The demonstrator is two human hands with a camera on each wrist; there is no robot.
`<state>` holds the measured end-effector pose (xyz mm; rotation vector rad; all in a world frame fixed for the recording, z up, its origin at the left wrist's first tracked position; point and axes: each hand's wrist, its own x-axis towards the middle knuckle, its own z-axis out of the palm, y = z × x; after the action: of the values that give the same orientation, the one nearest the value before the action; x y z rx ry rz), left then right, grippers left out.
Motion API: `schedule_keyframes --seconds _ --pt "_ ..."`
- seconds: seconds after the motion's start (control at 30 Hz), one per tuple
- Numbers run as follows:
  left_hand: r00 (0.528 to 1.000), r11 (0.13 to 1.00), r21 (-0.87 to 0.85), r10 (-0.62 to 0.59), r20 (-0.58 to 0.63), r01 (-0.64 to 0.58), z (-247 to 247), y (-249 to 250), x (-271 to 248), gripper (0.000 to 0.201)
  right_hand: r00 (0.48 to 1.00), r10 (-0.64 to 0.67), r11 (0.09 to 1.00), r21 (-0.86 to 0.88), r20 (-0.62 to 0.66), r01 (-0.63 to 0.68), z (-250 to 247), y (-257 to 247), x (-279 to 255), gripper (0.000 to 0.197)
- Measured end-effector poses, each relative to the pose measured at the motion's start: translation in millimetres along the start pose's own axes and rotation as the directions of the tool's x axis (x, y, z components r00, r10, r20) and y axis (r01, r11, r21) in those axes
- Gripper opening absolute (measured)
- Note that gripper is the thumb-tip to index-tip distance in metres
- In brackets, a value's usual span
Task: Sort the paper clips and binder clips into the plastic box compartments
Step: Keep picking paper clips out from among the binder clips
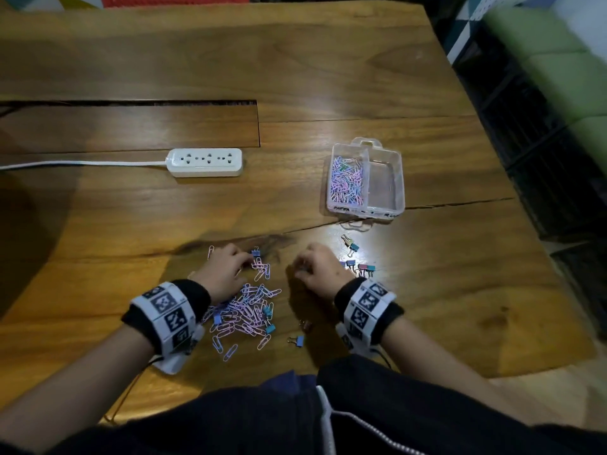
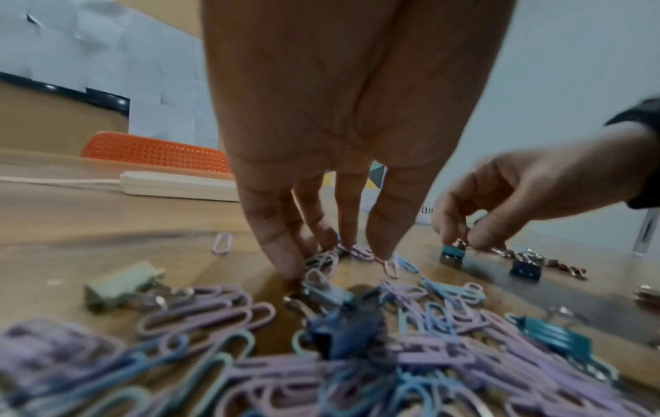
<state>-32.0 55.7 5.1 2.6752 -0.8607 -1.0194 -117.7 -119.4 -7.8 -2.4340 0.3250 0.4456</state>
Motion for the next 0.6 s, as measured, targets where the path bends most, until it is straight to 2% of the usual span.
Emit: schedule_keyframes --seconds 0.07,0.13,0.2,0.23,0.3,0.4,0.5,0.6 --pt "0.999 0.999 0.016 0.040 -0.011 -0.040 3.4 2.6 4.0 0.055 0.998 0.064 0.997 0.031 0.004 -0.064 7.5 1.6 -4.8 0.023" --pt "0.997 0.995 0.050 0.080 0.016 -0.081 5.1 6.1 6.7 0.066 0.991 0.111 0.994 0.020 -0.073 -0.110 6.9 3.0 -7.9 0.025" --pt "0.994 0.991 0.080 0.104 0.021 -0.105 7.5 10.1 7.2 0.077 0.976 0.118 0.989 -0.062 -0.183 -0.132 5.5 2.7 -10.5 0.028" --pt "0.993 0.988 0.098 0.116 0.001 -0.116 9.6 11.5 6.7 0.077 0.968 0.110 0.989 -0.072 -0.227 -0.129 6.3 1.4 -12.4 0.029" --pt "0.986 0.981 0.123 0.160 -0.050 -0.153 15.8 15.4 4.3 0.064 0.961 0.094 0.994 -0.024 -0.259 -0.104 10.1 -5.1 -17.3 0.031" --pt "0.972 0.968 0.140 0.221 -0.084 -0.208 27.2 21.2 -0.4 0.037 0.987 0.082 0.995 0.064 -0.139 -0.074 22.1 -11.4 -23.1 0.040" --pt "0.969 0.962 0.179 0.227 -0.101 -0.206 34.5 25.9 -2.9 0.025 0.995 0.087 0.993 0.073 0.038 -0.090 33.7 -14.5 -28.3 0.058" --pt "0.974 0.982 0.055 0.189 -0.123 -0.183 32.2 27.5 -3.3 0.018 0.996 0.083 0.994 0.071 0.040 -0.086 40.8 -19.5 -30.6 0.057"
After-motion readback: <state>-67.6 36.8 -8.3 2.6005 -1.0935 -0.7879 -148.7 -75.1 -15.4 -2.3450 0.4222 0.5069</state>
